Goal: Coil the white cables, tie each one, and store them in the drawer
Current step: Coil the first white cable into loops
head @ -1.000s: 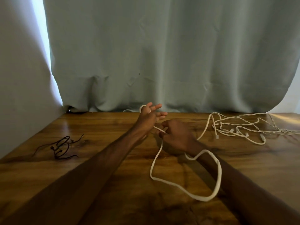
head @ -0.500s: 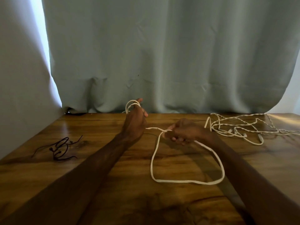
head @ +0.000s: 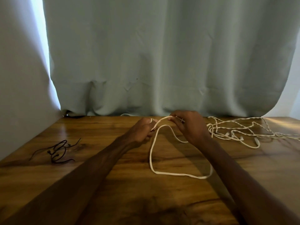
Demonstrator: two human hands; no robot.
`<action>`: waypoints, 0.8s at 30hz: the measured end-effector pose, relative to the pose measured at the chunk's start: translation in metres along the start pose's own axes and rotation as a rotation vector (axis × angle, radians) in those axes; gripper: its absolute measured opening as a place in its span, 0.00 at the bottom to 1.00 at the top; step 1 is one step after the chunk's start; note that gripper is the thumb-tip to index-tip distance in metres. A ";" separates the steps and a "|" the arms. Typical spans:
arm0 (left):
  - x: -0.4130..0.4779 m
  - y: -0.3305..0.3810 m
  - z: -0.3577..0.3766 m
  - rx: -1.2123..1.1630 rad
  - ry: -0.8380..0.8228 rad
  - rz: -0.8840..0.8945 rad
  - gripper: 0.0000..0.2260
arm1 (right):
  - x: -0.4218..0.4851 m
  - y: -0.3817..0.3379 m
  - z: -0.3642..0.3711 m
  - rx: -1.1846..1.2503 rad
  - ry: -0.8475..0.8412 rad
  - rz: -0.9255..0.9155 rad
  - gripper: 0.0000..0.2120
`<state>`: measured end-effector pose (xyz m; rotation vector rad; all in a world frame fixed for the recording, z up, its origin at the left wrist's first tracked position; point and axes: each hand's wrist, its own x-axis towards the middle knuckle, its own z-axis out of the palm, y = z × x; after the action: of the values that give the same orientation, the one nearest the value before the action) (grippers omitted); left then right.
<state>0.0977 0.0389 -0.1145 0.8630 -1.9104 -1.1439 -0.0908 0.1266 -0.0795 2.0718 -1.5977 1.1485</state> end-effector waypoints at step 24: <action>0.002 0.038 -0.006 -1.311 -0.329 -0.084 0.20 | -0.015 -0.019 0.037 -0.224 -0.440 -0.047 0.11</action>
<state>0.0954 0.0490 -0.0777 0.0003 -0.9088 -2.2269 -0.0597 0.1194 -0.1102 2.2969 -1.7532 0.4858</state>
